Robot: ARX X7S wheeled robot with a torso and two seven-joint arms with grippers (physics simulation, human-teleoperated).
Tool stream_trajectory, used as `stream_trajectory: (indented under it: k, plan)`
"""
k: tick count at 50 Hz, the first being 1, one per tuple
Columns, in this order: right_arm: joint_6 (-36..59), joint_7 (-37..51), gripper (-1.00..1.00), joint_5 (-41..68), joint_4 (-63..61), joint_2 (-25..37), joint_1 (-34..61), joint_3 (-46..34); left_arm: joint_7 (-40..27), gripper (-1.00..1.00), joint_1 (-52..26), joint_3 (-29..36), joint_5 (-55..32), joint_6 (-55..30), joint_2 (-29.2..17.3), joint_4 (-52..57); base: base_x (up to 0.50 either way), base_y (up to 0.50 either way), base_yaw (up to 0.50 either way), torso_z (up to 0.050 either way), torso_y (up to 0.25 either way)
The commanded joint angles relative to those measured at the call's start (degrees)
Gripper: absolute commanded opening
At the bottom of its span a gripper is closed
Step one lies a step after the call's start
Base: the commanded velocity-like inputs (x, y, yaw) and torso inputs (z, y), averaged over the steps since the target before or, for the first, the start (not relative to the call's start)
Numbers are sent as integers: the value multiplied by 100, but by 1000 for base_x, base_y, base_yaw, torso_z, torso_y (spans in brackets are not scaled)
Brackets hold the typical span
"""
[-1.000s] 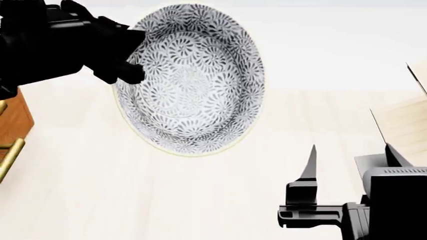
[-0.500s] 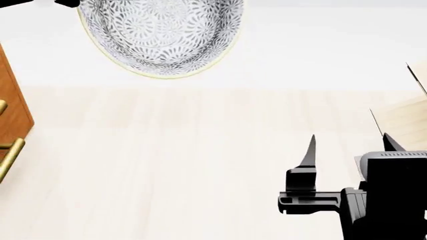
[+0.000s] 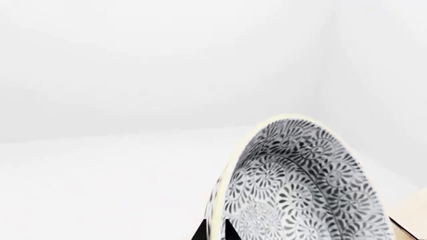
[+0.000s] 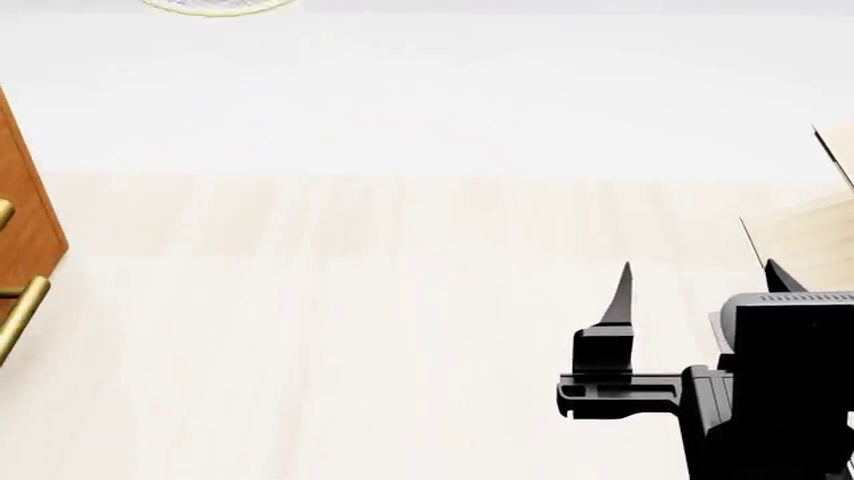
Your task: Close the top drawer of the cabinet and put the bowl on top of it.
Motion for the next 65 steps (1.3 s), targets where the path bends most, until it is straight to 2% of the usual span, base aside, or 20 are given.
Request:
stream_trajectory:
  k: [1, 26, 36, 53, 65]
  plan:
    - [-9, 3, 100, 26, -3, 19, 0, 26, -123, -100, -507, -204, 116, 53, -166, -376, 0, 0, 0, 0, 10]
    - [43, 67, 100, 109, -120, 107, -24, 77, -284, -100, -989, -409, 165, 58, -557, -544, 0, 0, 0, 0, 0]
    - [56, 71, 100, 76, -93, 82, 32, 9, -654, -100, -1165, -658, 453, 702, -584, -1267, 0, 0, 0, 2, 1]
    - [162, -20, 100, -114, 29, 14, 264, -357, 229, -100, -1850, -240, 1198, 1679, -357, -3060, 0, 0, 0, 0, 0]
    - [216, 44, 100, -110, -65, 68, 209, -371, 364, -100, -1933, -229, 1318, 1933, -421, -3441, 0, 0, 0, 0, 1]
